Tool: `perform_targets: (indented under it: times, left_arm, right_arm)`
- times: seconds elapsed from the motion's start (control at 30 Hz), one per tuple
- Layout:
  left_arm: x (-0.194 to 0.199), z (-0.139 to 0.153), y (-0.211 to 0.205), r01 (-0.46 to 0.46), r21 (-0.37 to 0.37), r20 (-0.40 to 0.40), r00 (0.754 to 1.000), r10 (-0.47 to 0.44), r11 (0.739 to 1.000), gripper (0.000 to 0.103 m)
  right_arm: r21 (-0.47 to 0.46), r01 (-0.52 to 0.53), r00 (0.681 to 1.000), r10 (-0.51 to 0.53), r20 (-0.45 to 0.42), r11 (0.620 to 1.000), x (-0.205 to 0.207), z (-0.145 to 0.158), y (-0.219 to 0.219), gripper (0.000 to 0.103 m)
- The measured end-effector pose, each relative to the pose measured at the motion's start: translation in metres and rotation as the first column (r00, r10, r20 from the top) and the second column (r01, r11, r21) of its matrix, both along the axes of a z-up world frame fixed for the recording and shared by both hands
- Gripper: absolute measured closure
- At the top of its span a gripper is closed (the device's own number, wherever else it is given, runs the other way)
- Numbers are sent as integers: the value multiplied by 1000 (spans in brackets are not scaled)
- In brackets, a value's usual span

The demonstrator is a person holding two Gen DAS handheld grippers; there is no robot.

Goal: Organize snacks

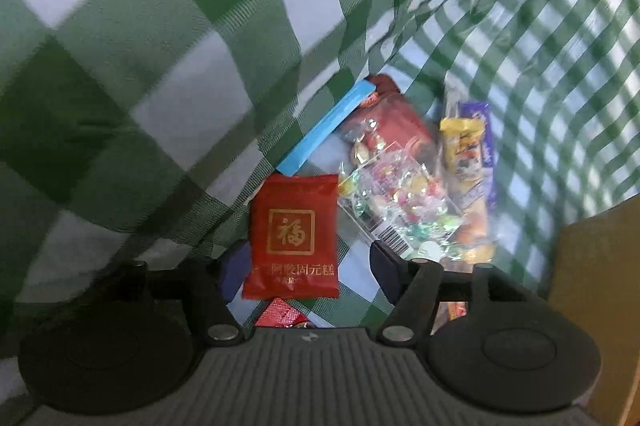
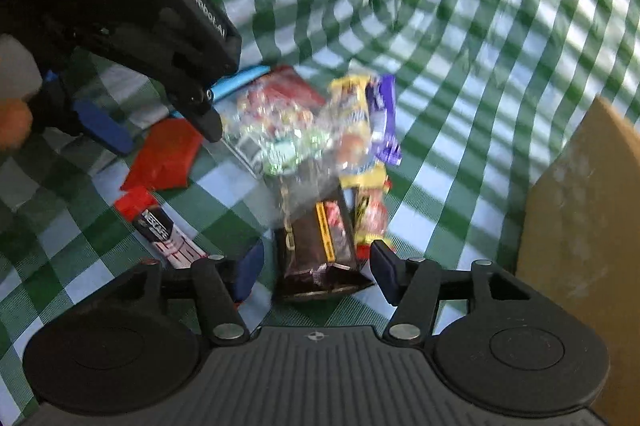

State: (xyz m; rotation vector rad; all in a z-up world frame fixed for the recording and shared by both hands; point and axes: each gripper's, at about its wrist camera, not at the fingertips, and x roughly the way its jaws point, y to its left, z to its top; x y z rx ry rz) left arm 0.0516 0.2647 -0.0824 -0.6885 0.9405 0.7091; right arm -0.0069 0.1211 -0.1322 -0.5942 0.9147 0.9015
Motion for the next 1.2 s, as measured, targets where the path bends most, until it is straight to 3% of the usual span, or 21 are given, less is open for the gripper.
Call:
perform_targets:
  times: [0.07,0.13,0.17,0.2,0.3,0.53,0.63,0.73,0.87,0.97,1.2]
  left_arm:
    - [6,-6,-2,8,20,-28,1000,-7,1000,29]
    - [7,-11,-1,1,9,-43,999,0,1000,31]
    - [6,-11,-1,5,14,-43,999,-4,1000,34]
    - [5,-11,-1,13,22,-49,999,-12,1000,46]
    - [2,-6,2,32,5,-26,999,-31,999,50]
    - [-17,14,-3,123,-18,61,991,-122,992,51]
    - [-26,22,-13,203,-32,83,976,-200,979,51]
    - [-36,26,-26,290,-22,57,956,-288,957,51]
    - [-44,17,-44,374,-80,-2,927,-375,924,50]
    - [-53,8,-52,399,-103,-50,913,-406,911,50]
    - [-47,0,-54,434,-81,-108,891,-441,897,42]
  right_arm:
    - [3,-4,1000,4,-5,1000,1,0,0,45]
    - [8,-12,1000,12,-10,1000,0,0,-2,59]
    - [12,-14,1000,14,-11,1000,0,1,-3,59]
    - [14,-12,1000,13,-14,1000,-1,3,-4,60]
    - [26,10,999,-9,-46,1000,-3,12,-11,61]
    - [-9,58,992,-58,-115,998,-14,50,-32,61]
    - [-34,78,985,-82,-149,996,-23,70,-46,61]
    - [-61,63,982,-73,-176,996,-37,83,-59,61]
    - [-59,48,976,-59,-208,997,-57,77,-78,60]
    - [-31,68,970,-73,-231,997,-57,68,-84,53]
    - [-44,79,965,-87,-248,996,-48,47,-75,48]
